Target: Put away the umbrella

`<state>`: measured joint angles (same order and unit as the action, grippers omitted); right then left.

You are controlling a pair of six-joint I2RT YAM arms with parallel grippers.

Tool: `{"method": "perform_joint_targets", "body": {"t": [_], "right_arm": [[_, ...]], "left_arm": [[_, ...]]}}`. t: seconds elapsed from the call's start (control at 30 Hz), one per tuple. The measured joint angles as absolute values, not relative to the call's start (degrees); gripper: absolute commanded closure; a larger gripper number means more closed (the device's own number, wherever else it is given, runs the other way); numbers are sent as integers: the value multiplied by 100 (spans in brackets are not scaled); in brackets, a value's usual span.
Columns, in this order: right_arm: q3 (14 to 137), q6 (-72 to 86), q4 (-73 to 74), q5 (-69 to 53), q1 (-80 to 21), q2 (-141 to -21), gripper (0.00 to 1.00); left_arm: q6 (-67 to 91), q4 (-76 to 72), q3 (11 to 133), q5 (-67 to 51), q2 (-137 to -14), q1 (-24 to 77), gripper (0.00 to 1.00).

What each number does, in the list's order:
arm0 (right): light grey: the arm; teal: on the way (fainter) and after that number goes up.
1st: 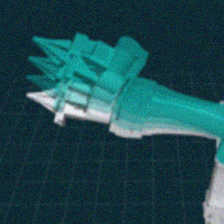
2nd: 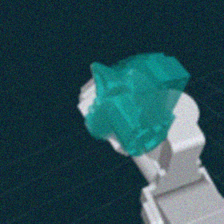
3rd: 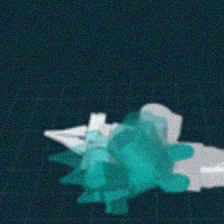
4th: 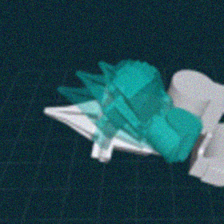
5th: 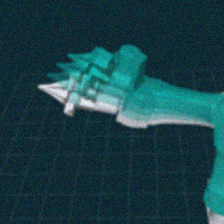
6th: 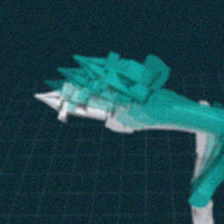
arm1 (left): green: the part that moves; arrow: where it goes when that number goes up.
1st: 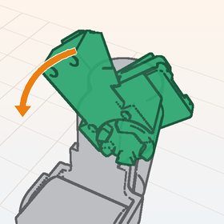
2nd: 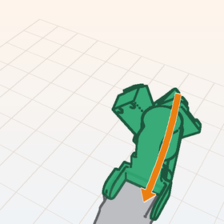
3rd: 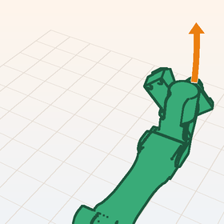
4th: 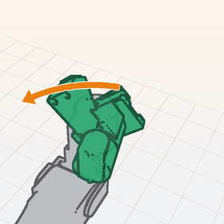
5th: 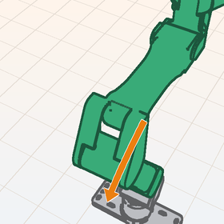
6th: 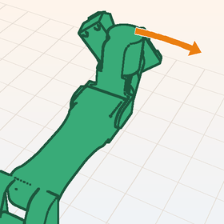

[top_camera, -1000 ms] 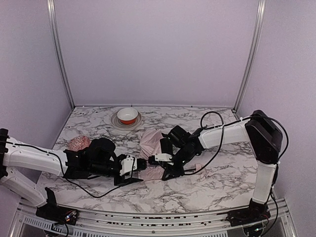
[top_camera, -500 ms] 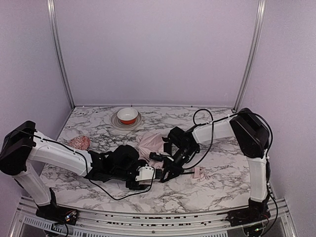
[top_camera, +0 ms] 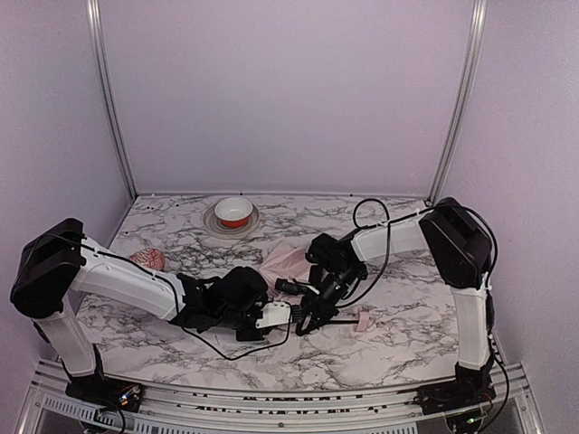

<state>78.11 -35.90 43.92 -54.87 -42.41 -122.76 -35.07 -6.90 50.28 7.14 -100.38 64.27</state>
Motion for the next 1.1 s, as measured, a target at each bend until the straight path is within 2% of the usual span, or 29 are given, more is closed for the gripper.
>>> {"method": "perform_joint_targets", "body": {"t": [0.1, 0.23, 0.47, 0.73, 0.9, 1.1], "right_arm": [[7769, -3297, 4305, -5332, -4167, -12108, 51], [7400, -2899, 3931, -4993, -4016, -11542, 44], [6438, -2561, 2882, -4088, -3857, -9876, 42], [4438, -2567, 1070, -2921, -3948, -7848, 40], [3361, -3153, 91, -1949, -4652, -6954, 36], [3175, -3924, -545, -554, -5763, -7262, 26]], "left_arm": [[-3426, -582, 5109, 611, -10036, 6412, 96], [-3277, -346, 5251, 360, -10062, 6351, 99], [-2969, 338, 6141, -528, -10589, 6066, 99], [-2679, 1057, 7216, -1968, -11284, 5533, 100], [-2585, 1435, 7579, -2541, -11502, 5343, 99], [-2565, 1811, 7846, -2891, -11620, 5266, 99]]}}
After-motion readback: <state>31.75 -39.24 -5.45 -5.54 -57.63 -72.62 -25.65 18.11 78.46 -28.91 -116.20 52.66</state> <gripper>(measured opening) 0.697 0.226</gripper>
